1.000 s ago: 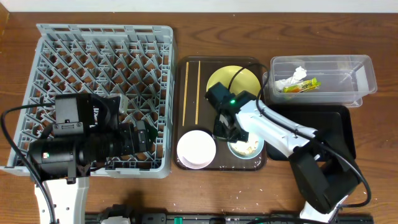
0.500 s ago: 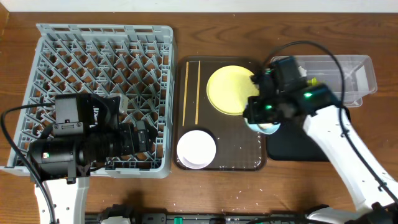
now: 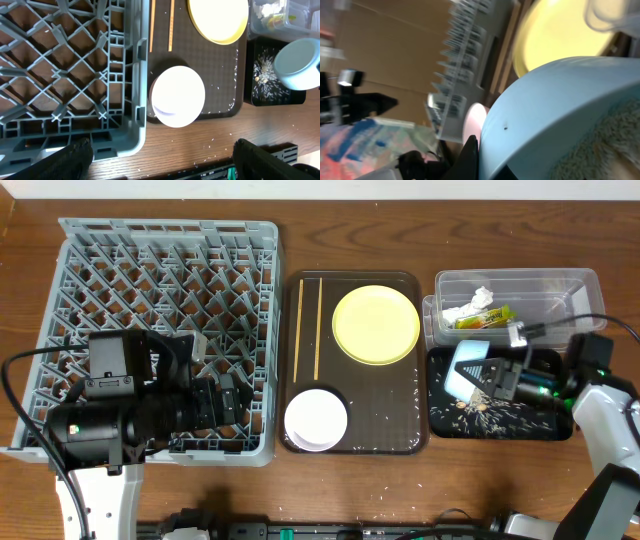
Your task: Sort waste into correct bins and load items into the dishwasher
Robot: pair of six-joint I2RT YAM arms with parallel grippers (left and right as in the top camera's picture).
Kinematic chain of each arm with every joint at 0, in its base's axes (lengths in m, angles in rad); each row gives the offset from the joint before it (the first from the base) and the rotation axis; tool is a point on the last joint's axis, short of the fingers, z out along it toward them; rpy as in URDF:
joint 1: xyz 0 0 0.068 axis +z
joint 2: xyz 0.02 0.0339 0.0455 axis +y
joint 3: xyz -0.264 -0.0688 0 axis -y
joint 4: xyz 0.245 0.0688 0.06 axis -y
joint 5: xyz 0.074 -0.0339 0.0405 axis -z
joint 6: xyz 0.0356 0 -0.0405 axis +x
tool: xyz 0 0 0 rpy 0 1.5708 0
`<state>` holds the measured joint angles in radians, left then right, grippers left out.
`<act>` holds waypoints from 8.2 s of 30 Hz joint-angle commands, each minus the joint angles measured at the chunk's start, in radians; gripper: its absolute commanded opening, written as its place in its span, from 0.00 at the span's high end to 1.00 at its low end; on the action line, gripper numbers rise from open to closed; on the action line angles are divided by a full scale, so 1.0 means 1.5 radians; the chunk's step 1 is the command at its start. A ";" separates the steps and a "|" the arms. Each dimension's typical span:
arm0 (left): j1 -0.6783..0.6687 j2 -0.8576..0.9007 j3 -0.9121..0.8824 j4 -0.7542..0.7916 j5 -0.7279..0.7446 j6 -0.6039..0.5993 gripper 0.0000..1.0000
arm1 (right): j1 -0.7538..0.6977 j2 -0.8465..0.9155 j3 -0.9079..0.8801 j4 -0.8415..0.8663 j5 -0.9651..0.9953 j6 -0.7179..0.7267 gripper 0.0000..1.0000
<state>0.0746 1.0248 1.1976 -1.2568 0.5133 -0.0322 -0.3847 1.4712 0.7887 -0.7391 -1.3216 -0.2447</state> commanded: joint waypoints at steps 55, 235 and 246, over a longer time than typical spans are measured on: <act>-0.003 0.000 -0.001 0.016 -0.006 0.009 0.08 | 0.424 -0.113 0.141 -0.080 0.603 0.222 0.99; -0.488 0.527 0.074 0.339 -0.107 -0.117 0.33 | 0.430 -0.112 0.266 -0.179 0.836 0.535 0.20; -0.519 0.626 0.074 0.407 -0.134 -0.117 0.75 | 0.426 -0.112 0.266 -0.183 0.836 0.534 0.18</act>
<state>-0.7071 1.9316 1.3140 -0.6468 0.3386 -0.2081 0.2573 1.3022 1.1828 -1.0103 -0.0750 0.5423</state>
